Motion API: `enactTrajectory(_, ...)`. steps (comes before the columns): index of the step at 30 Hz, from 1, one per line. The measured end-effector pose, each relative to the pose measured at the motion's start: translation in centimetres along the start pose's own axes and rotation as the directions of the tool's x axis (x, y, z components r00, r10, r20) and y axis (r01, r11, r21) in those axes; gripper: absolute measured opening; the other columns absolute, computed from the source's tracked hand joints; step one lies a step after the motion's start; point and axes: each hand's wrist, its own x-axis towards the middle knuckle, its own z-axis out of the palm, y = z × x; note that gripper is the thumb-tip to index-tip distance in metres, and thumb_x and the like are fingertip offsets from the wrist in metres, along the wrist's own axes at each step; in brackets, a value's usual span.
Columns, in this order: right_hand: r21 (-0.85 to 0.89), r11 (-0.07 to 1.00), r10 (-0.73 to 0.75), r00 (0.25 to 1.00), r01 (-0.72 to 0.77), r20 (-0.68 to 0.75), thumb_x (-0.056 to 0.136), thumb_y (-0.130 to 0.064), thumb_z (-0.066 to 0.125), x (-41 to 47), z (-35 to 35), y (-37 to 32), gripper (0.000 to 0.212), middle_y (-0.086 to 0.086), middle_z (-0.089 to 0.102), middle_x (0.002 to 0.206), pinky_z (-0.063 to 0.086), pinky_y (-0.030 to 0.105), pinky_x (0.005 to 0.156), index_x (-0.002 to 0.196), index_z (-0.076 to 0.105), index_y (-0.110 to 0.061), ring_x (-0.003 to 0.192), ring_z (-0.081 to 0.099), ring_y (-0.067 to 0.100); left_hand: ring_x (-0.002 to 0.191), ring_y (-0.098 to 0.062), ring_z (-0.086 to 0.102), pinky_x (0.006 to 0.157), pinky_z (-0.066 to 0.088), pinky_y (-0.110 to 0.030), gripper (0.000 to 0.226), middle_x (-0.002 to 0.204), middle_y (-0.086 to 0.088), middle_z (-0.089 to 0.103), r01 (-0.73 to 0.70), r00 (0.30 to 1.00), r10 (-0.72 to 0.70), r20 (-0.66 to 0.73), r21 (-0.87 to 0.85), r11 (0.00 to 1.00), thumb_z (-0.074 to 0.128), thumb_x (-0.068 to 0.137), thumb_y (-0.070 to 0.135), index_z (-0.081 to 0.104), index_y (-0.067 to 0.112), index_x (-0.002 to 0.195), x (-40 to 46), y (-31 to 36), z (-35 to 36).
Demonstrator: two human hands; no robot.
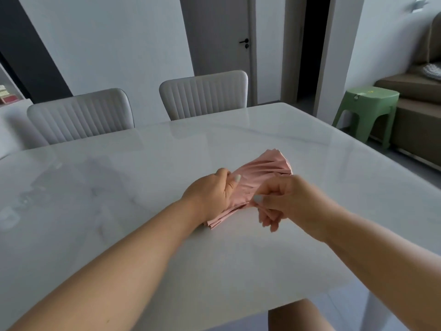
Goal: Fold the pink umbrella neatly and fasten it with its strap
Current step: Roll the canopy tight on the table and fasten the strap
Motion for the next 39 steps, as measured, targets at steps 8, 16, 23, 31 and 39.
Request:
enactTrajectory(8,-0.621,0.751,-0.141,0.973,0.224,0.180,0.081,-0.009,0.071,4.7,-2.1,-3.1,0.021,-0.016,0.073,0.083,0.048,0.017,0.074,0.093,0.071,-0.026,0.083,0.066,0.003,0.090,-0.030,0.061,0.074,0.045,-0.037,0.031,0.096,-0.006,0.065,0.124,0.975,-0.129,-0.178,-0.044,0.991,0.024,0.103,0.029,0.039,0.017,0.128,-1.0,0.5,0.7)
enactTrajectory(16,-0.620,0.704,-0.332,0.932,0.348,0.146,0.084,-0.016,0.072,8.5,-0.4,-2.5,0.011,-0.012,0.060,0.086,0.048,0.022,0.073,0.093,0.077,-0.021,0.078,0.058,0.007,0.079,-0.022,0.056,0.070,0.038,-0.034,0.029,0.077,0.002,0.060,0.079,0.944,-0.207,-0.257,-0.434,0.898,0.030,0.104,0.028,0.052,0.019,0.120,-2.1,0.4,0.3)
enactTrajectory(23,-0.688,0.677,-0.269,0.958,0.263,0.102,0.093,-0.026,0.059,7.7,0.4,-0.6,0.014,-0.009,0.072,0.095,0.045,0.022,0.078,0.098,0.071,-0.025,0.091,0.062,0.012,0.100,-0.009,0.059,0.086,0.043,-0.028,0.057,0.099,0.019,0.067,0.147,0.979,-0.194,-0.061,-0.453,0.880,0.057,0.090,0.048,0.041,0.020,0.137,-3.3,0.5,-0.4)
enactTrajectory(31,-0.698,0.669,-0.290,0.955,0.253,0.069,0.088,-0.032,0.063,5.3,-0.4,0.2,0.012,-0.025,0.067,0.091,0.036,0.005,0.080,0.089,0.073,-0.040,0.092,0.060,0.000,0.089,-0.008,0.057,0.070,0.042,-0.025,0.056,0.094,0.016,0.063,0.148,0.979,-0.166,-0.120,-0.139,0.979,0.066,0.069,0.073,0.060,0.033,0.107,-5.1,1.6,0.4)
enactTrajectory(39,-0.584,0.754,-0.371,0.929,0.301,0.000,0.073,-0.036,0.069,3.2,-0.6,1.4,0.009,-0.017,0.071,0.086,0.049,0.040,0.085,0.081,0.073,-0.034,0.083,0.066,0.007,0.085,-0.014,0.059,0.072,0.045,-0.030,0.034,0.083,0.012,0.064,0.013,0.967,-0.081,-0.240,-0.272,0.962,0.048,0.095,0.052,0.067,0.024,0.099,-6.6,1.8,0.8)
